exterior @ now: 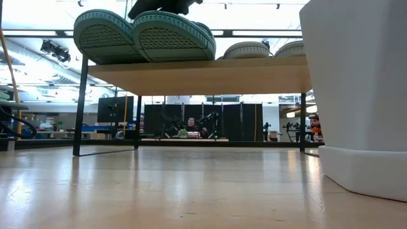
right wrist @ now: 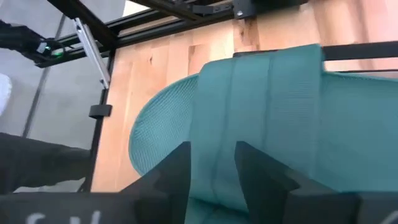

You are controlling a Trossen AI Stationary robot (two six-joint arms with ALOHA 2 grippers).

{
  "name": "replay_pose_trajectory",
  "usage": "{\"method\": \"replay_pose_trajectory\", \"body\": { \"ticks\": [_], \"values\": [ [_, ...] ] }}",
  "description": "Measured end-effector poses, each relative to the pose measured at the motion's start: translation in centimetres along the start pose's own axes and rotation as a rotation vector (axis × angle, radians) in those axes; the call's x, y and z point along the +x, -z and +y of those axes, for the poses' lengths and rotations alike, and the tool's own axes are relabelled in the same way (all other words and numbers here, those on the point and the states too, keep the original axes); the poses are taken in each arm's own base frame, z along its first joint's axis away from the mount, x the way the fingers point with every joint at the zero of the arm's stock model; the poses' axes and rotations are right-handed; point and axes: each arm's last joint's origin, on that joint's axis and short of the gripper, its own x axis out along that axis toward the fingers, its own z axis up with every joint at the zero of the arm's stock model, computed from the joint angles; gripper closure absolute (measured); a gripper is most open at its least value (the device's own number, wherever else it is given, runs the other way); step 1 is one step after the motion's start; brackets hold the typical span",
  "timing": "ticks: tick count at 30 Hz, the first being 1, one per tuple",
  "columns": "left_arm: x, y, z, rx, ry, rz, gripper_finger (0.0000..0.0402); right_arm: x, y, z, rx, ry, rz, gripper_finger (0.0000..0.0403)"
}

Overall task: Pick and place slides into the shelf
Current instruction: Put the green slipper on the shelf, then return to Home Position

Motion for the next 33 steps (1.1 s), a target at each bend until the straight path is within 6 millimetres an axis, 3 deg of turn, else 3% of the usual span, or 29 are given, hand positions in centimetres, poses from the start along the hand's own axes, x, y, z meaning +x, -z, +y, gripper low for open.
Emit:
{"method": "replay_pose_trajectory", "body": {
  "ticks": [7,14,21,27,33],
  "values": [
    [0.0,0.1,-0.2,0.004,0.02,0.011,0.038,-3.5,-0.9,-0.4,-0.005,0.089,-0.079,0.0268],
    [0.1,0.0,-0.3,-0.012,0.018,0.013,0.0396,-8.6,-1.8,-0.3,-0.001,0.127,-0.189,0.0269],
    [1.8,-0.7,-1.2,0.049,0.007,0.045,0.0381,-14.1,-2.1,0.4,-0.008,0.163,-0.3,0.027],
    [2.7,-2.0,-2.1,0.171,0.003,-0.057,0.0394,-17.6,-0.7,2.3,-0.118,0.219,-0.27,0.027],
    [2.7,-2.4,-1.4,0.223,-0.129,-0.115,0.039,-19.9,1.3,4.3,-0.181,0.278,-0.182,0.0276]
  ]
}}
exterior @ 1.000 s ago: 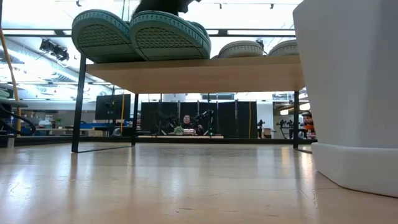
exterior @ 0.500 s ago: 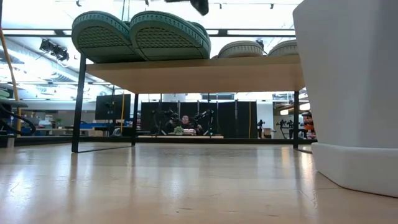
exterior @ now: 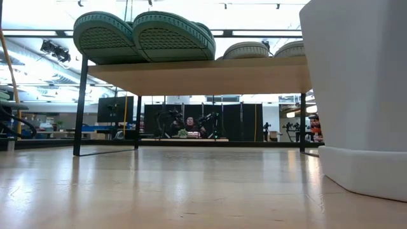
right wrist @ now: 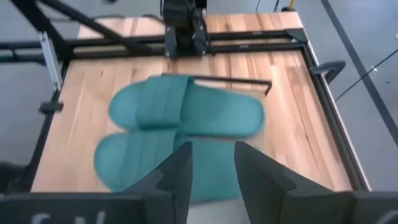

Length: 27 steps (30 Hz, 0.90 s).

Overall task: Pick and place slides into the shelf
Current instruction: Return to Home Position

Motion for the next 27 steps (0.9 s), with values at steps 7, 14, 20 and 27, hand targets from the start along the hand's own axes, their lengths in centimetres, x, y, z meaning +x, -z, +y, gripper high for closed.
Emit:
{"method": "replay_pose_trajectory", "body": {
  "ticks": [7,14,20,27],
  "values": [
    [1.5,-0.5,1.2,0.039,-0.05,-0.043,0.0397,-1.7,1.1,2.0,-0.029,0.006,0.074,0.028],
    [5.2,1.2,1.8,0.068,-0.082,-0.03,0.039,-2.8,2.3,3.2,-0.022,0.036,0.164,0.0281],
    [7.2,2.4,2.9,0.058,-0.067,-0.097,0.0395,-4.9,2.8,3.8,0.002,0.061,0.15,0.0281],
    [7.6,3.3,4.1,0.078,-0.053,-0.206,0.0396,-6.2,5.3,4.4,0.065,0.101,0.133,0.0281]
  ]
}}
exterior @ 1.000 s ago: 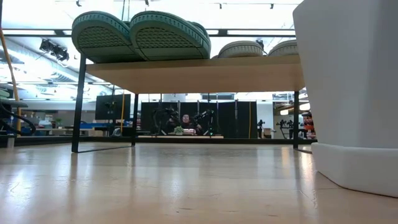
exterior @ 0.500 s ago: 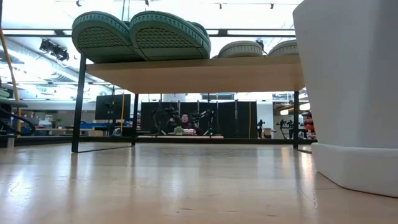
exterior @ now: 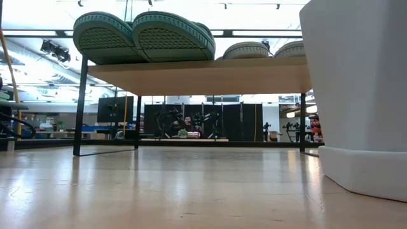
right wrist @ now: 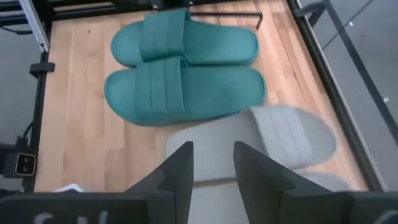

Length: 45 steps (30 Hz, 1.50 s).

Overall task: Pick and place slides into the shelf
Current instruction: Return to Home Position

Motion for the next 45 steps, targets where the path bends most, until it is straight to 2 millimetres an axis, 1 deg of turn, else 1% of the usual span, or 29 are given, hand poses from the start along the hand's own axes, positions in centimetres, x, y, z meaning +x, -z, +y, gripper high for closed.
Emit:
{"method": "replay_pose_trajectory", "body": {
  "ticks": [4,8,11,14,18,21,27,30,34,38,41,45],
  "values": [
    [-0.1,0.3,0.7,0.025,-0.011,-0.007,0.0394,0.6,2.5,-0.5,0.069,0.012,-0.033,0.0281],
    [-0.4,0.3,1.6,0.054,-0.03,-0.021,0.0389,0.7,5.3,-1.2,0.147,0.007,-0.061,0.0281],
    [-0.3,0.3,2.4,0.055,-0.011,-0.028,0.0396,0.7,7.4,-1.7,0.207,0.009,-0.051,0.0281],
    [-0.2,0.4,3.4,0.052,-0.003,-0.042,0.0396,0.0,9.1,-2.0,0.247,-0.002,-0.072,0.0281],
    [-0.2,0.1,4.6,0.055,-0.001,-0.09,0.0391,-1.3,10.9,-2.3,0.297,0.019,-0.123,0.0281],
    [-0.3,-0.2,5.2,0.045,0.012,-0.143,0.0397,-2.1,12.0,-2.6,0.345,0.042,-0.163,0.0281],
    [-0.4,-0.2,5.5,0.007,-0.002,-0.151,0.0396,-3.1,13.4,-2.9,0.397,0.051,-0.202,0.0281],
    [-0.6,1.0,5.2,-0.054,-0.012,-0.221,0.0398,-3.0,13.7,-3.0,0.396,0.058,-0.205,0.0281],
    [-0.4,4.0,4.3,-0.151,-0.039,-0.353,0.0397,-2.4,14.1,-3.0,0.388,0.071,-0.181,0.0281],
    [-1.3,6.6,3.4,-0.218,-0.088,-0.382,0.0397,-2.2,14.3,-3.0,0.387,0.071,-0.176,0.0281],
    [-2.2,7.8,3.1,-0.232,-0.12,-0.402,0.0395,-2.1,15.1,-3.2,0.398,0.071,-0.174,0.0282],
    [-3.8,8.5,2.9,-0.228,-0.126,-0.452,0.0398,-1.4,16.9,-3.6,0.473,0.051,-0.204,0.029]
  ]
}}
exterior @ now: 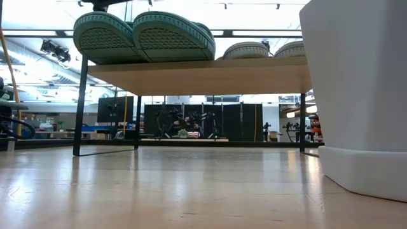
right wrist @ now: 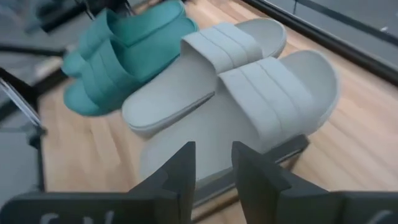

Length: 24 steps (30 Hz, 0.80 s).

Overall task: Pick and place slides into the shelf
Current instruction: Return to Home Position

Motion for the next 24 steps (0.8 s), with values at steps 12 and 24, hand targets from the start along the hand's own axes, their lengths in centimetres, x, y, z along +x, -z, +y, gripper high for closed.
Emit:
{"method": "replay_pose_trajectory", "body": {
  "ticks": [12,24],
  "values": [
    [-2.7,5.2,0.4,-0.076,-0.012,-0.061,0.0395,1.0,1.9,-1.1,0.164,-0.079,-0.067,0.0313],
    [-4.0,9.2,0.7,-0.139,-0.032,-0.123,0.0398,1.0,1.9,-1.2,0.243,-0.074,-0.067,0.0314]
  ]
}}
